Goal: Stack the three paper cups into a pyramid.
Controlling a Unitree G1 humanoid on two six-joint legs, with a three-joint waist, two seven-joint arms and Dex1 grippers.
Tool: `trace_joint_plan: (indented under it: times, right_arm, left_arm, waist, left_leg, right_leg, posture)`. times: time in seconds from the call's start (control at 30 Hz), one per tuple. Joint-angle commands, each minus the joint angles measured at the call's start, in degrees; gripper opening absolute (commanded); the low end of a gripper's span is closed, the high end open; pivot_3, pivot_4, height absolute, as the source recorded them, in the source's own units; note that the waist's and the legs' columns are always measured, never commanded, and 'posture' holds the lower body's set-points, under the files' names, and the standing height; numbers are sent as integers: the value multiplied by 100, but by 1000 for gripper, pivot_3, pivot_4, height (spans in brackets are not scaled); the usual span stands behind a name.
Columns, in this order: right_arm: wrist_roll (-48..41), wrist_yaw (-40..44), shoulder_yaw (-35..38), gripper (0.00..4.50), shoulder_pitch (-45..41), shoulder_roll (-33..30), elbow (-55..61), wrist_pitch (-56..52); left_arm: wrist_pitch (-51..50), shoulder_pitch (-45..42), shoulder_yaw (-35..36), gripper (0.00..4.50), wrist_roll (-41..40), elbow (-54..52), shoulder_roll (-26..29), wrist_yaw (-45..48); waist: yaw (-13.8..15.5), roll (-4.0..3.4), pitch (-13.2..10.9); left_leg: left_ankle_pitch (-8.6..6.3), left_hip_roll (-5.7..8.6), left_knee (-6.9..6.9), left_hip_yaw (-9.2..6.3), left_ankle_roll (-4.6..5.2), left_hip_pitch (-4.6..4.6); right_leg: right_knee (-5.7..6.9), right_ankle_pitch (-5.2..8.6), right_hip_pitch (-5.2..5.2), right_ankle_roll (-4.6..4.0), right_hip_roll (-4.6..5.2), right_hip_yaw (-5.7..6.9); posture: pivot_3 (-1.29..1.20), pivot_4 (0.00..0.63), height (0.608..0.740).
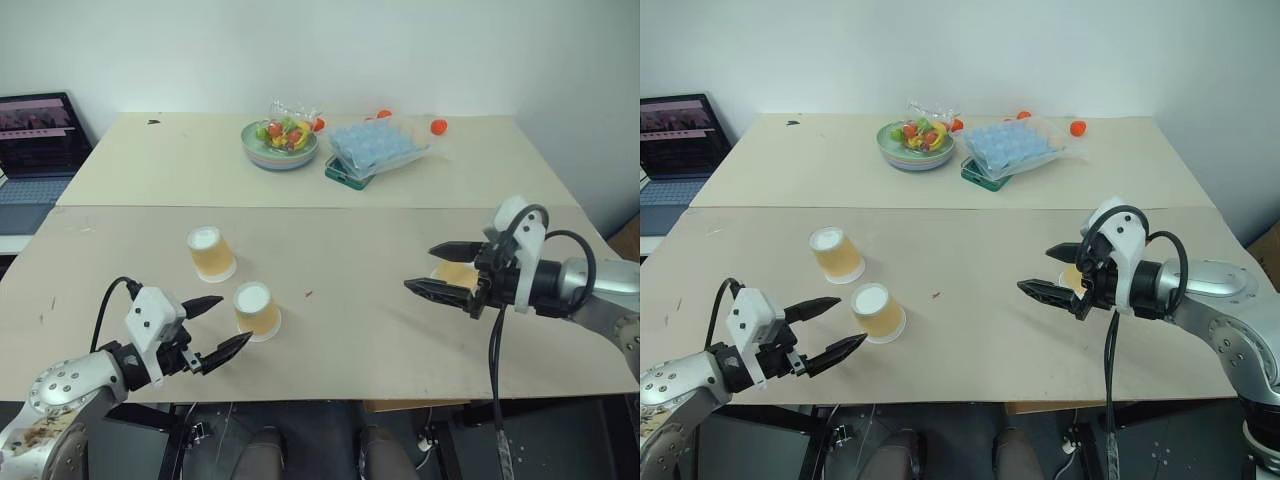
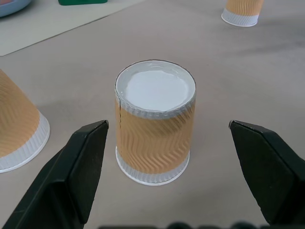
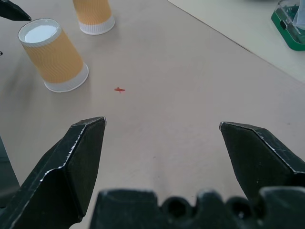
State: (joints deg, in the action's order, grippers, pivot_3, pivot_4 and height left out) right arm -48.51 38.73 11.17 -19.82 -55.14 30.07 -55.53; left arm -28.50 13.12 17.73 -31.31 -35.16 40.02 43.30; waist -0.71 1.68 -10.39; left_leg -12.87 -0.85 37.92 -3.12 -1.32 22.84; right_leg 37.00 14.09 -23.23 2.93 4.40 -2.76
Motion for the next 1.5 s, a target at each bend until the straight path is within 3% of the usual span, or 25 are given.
trace_joint_plan:
  times: [0.03,0.4,0.73,0.93,1.13,1.33,1.5]
  right_arm:
    - [-57,-46,283,4500,-26,-89,226,-30]
    - [-138,-69,467,4500,-55,-235,307,-198]
    - [-214,-188,583,4500,4,-236,431,-322]
    - [-232,-210,574,4500,-29,-236,431,-344]
    - [-323,-182,646,4500,-18,-281,458,-396]
    - [-657,-182,844,4500,-44,-379,565,-584]
    - [-1220,-419,1023,4500,-90,-335,787,-778]
  left_arm:
    - [151,-269,-217,4298,125,17,-125,-178]
    - [161,-853,-822,4298,346,213,-575,-561]
    - [155,-1014,-949,4298,449,317,-704,-685]
    - [112,-1123,-1053,2625,466,287,-785,-782]
    - [-68,-1405,-1021,2618,330,218,-764,-892]
    - [-615,-2646,-902,2618,-56,423,-729,-1053]
    - [-816,-3644,-1371,2618,-33,1204,-797,-762]
  waist:
    - [5,0,0]
    - [-7,0,0]
    - [-4,0,0]
    - [-4,0,0]
    - [-4,1,0]
    - [29,2,0]
    - [9,2,-1]
  left_leg:
    - [0,-1,0,0,0,1]
    - [0,0,0,0,0,0]
    - [0,0,0,-2,0,1]
    - [0,0,0,-2,0,1]
    - [0,0,0,-2,0,1]
    - [0,2,0,-6,0,2]
    - [0,2,0,-7,1,5]
  right_leg:
    - [-1,0,0,0,-1,0]
    - [0,0,0,1,-1,0]
    - [0,0,0,1,-1,1]
    - [0,0,0,1,-2,1]
    - [0,0,0,1,-2,1]
    - [0,-1,4,2,-1,5]
    - [-2,0,2,2,-2,6]
  posture:
    - [0,150,740]
    - [0,150,740]
    - [0,150,740]
    - [0,150,740]
    - [0,150,740]
    - [0,150,740]
    - [0,150,740]
